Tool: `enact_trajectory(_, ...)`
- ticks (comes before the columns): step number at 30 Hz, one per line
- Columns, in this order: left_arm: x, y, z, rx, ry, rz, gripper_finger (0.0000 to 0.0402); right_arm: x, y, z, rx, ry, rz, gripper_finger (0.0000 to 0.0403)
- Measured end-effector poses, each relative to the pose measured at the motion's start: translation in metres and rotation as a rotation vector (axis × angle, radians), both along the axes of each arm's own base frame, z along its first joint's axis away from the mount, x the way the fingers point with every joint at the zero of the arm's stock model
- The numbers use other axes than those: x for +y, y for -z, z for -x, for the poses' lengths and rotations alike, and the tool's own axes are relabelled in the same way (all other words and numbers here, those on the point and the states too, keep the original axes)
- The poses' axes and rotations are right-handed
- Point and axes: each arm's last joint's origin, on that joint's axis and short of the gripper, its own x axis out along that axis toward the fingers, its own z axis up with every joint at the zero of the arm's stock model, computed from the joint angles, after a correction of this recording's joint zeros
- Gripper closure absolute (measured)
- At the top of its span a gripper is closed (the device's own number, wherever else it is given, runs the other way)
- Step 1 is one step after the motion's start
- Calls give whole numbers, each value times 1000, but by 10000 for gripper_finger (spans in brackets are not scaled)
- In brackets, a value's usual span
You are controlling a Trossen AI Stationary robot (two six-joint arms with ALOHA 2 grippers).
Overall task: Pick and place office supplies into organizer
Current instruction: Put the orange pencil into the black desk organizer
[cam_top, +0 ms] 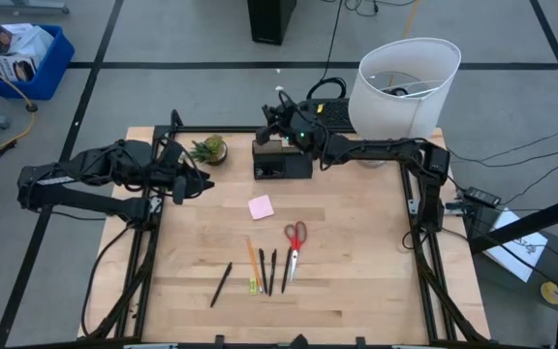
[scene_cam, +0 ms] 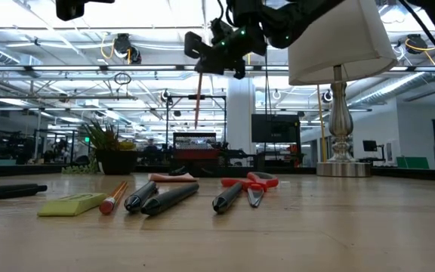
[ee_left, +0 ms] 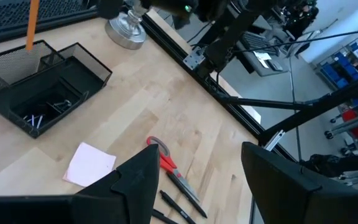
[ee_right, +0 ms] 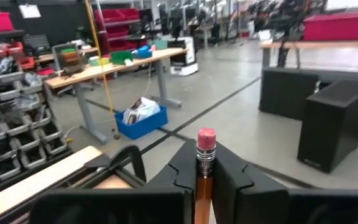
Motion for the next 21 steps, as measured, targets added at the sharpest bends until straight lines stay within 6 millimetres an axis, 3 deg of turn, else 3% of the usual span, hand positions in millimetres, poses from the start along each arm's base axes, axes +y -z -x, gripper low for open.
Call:
enact_trajectory(13,0,0,0,1,8,-18,169,-7,48,19,-28,0,-82,386)
enact_trajectory(21,1,0,0,3,-15,-29,169,5,58,21,-40,-27,-61,315)
